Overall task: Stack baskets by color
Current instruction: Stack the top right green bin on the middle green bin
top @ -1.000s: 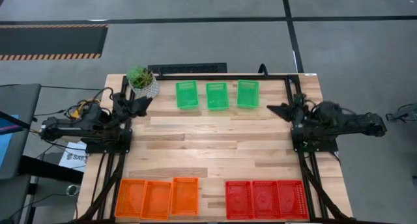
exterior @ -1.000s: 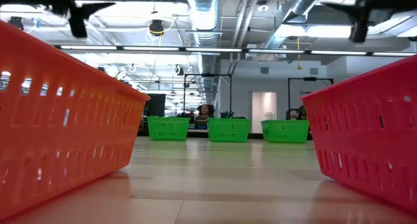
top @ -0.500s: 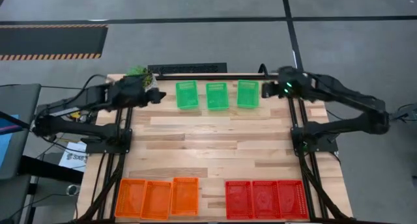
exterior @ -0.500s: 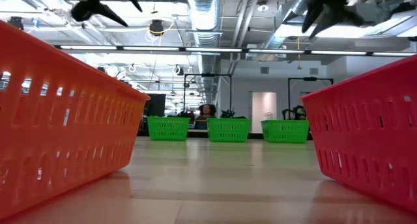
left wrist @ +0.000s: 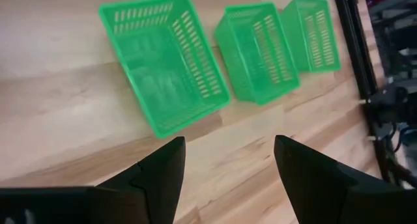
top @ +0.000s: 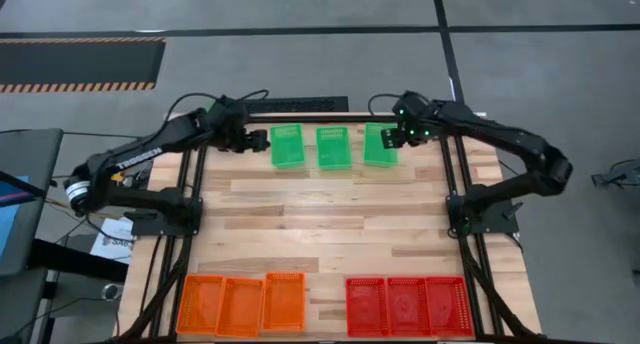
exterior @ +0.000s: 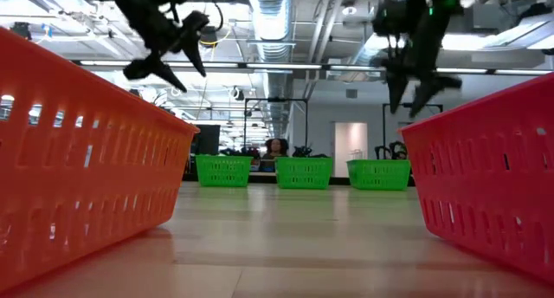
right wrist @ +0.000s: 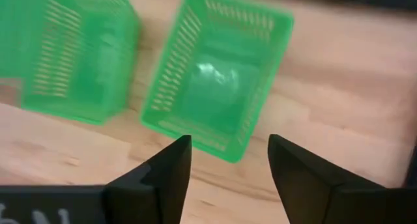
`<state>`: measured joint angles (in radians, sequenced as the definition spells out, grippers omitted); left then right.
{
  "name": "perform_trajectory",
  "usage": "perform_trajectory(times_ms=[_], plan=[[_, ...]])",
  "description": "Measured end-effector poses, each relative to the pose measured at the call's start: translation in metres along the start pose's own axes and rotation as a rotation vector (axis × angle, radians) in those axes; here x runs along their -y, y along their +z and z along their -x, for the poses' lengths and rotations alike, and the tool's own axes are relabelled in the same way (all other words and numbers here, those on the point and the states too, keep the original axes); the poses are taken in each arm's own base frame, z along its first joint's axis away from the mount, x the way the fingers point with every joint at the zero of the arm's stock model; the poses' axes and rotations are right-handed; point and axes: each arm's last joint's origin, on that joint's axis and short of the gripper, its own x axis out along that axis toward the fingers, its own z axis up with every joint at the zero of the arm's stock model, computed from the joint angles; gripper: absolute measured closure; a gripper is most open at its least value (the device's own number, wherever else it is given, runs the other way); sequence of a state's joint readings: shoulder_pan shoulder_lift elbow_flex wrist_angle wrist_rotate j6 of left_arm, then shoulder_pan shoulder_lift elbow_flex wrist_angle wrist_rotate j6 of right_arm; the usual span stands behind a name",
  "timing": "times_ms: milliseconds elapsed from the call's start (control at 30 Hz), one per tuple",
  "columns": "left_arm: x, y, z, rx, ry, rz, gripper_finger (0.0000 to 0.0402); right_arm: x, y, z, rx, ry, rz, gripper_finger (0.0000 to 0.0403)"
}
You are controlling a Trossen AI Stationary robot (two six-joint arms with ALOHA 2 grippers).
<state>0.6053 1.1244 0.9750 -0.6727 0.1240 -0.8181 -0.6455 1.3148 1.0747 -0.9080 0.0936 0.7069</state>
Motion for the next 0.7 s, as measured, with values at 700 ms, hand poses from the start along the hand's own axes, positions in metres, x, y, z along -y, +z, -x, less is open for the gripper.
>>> perform_trajectory(times_ms=[700], plan=[[-0.055, -0.029, -0.046, 0.026, 0.058, 0.091, 0.0178, 0.027, -0.015, -0.101, -0.073, 0.013, -0.128, 0.0204]])
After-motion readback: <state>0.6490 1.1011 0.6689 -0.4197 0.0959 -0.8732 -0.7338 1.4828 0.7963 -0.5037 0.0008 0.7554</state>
